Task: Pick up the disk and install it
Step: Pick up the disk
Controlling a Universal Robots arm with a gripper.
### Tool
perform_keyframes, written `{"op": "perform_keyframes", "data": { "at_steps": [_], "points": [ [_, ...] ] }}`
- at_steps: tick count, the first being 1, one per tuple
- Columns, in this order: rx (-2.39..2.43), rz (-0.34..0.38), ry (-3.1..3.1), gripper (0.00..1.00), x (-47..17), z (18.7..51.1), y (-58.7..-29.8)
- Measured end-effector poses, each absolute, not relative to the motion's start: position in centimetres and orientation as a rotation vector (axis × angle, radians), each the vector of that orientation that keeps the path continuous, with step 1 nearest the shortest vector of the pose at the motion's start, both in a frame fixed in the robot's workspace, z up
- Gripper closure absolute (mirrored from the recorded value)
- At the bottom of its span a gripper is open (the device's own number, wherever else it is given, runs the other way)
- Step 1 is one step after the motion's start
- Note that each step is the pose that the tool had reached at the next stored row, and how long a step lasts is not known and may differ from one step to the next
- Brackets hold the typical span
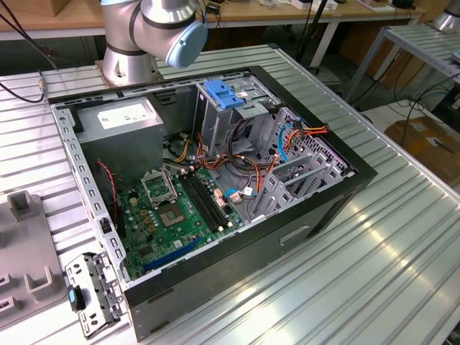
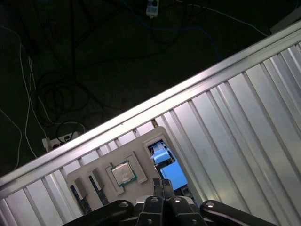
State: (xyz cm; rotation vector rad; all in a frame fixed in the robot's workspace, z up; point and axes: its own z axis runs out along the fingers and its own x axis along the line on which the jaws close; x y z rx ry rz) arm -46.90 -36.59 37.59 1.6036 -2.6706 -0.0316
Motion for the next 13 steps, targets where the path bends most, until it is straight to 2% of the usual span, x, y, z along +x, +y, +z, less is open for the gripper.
{"op": "perform_keyframes", "data": {
  "at_steps": [13],
  "points": [
    [1.696,-0.029,-2.613,0.89,-46.9,37.57,-36.59]
  ]
}}
